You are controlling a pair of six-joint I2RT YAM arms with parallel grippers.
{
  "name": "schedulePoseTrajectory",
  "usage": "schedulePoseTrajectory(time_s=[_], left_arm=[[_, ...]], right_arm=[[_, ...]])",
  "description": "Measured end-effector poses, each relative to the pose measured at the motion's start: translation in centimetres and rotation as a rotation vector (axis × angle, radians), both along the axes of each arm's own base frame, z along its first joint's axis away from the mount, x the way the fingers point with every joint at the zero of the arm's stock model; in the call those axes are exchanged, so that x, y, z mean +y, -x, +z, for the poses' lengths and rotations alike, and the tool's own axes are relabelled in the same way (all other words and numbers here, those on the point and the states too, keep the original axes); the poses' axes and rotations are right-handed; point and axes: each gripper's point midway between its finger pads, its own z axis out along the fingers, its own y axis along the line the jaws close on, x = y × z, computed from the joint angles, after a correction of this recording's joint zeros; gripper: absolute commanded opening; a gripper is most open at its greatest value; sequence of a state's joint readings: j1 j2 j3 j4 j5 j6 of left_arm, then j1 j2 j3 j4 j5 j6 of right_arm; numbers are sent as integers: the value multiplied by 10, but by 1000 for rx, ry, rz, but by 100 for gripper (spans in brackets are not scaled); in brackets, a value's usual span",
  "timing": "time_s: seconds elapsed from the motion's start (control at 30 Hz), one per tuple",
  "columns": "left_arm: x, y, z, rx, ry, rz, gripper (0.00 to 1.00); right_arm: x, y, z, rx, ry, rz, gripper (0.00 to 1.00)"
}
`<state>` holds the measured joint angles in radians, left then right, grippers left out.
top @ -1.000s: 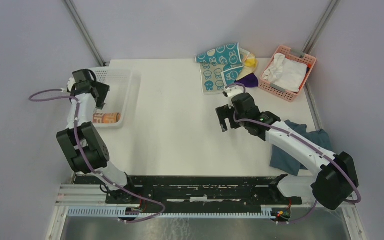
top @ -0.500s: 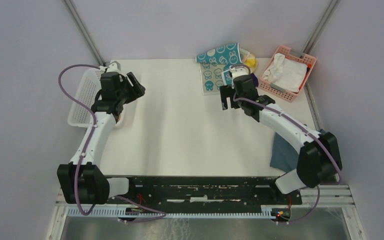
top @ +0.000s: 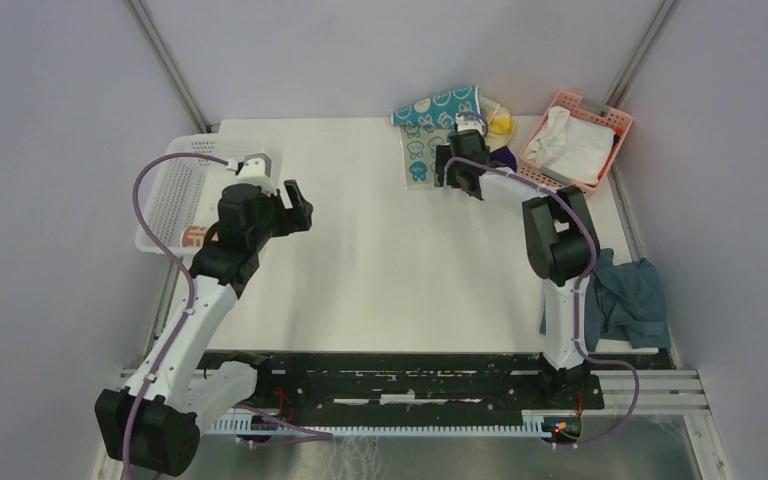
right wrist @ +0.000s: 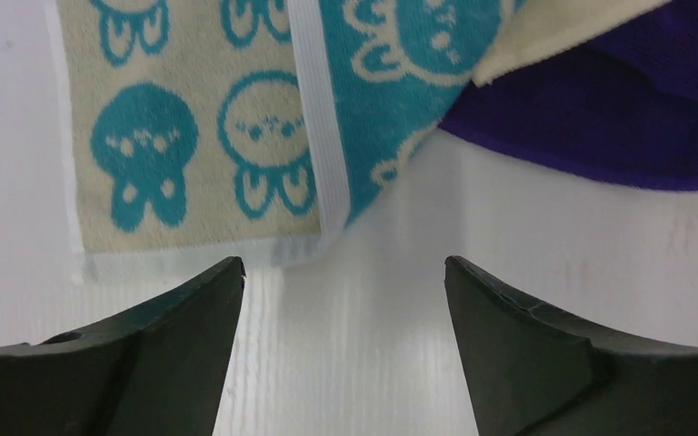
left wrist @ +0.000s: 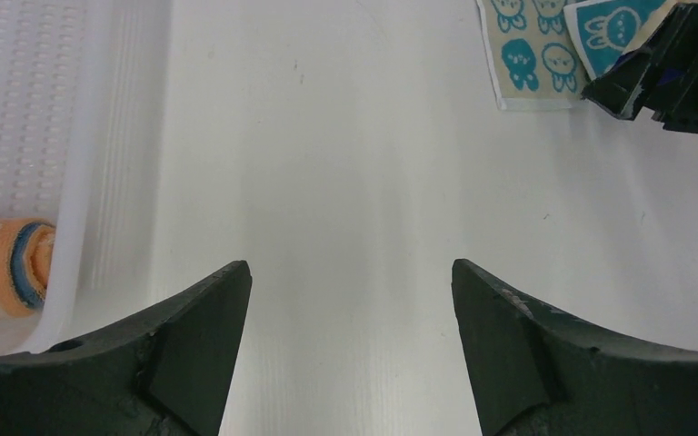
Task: Roll the towels
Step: Move the towel to the center of the board.
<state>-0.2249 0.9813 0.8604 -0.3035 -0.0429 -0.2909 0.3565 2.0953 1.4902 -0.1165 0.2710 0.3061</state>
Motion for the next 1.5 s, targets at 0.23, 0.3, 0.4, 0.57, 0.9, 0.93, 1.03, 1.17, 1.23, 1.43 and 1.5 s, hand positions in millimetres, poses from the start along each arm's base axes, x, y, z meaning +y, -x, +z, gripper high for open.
schedulePoseTrajectory(time_s=[0.23,0.3,0.4,0.57,0.9,0.93,1.03,1.17,1.23,1.43,1.5], left_arm=[[8,0,-1,-24,-41,19,88],[7,0,-1,-26,-45,17,88],[5,0,-2,-28,-46,9,88],[2,2,0,-36,-42,-2,88],[1,7,23,-112,-19,-13,87],[0,8,24,-116,-17,-16,87],[-3,8,28,-130,-7,-32,87],[-10,9,30,-135,11,-69,86],[-15,9,26,-120,27,-89,86],[-36,6,1,-5,114,-145,83],[-44,6,-10,42,146,-163,82]], right_arm=[[13,-50,-9,-32,-39,-52,65],[12,-54,-13,-27,-42,-71,53],[8,-51,-22,4,-38,-86,31],[6,-45,-29,39,-46,-86,1],[47,19,-30,139,-149,73,1],[61,34,-26,152,-163,113,1],[116,88,-3,175,-211,282,1],[183,171,49,171,-299,550,1],[192,208,68,166,-338,637,1],[105,267,41,246,-249,523,0],[68,279,26,267,-179,430,0]])
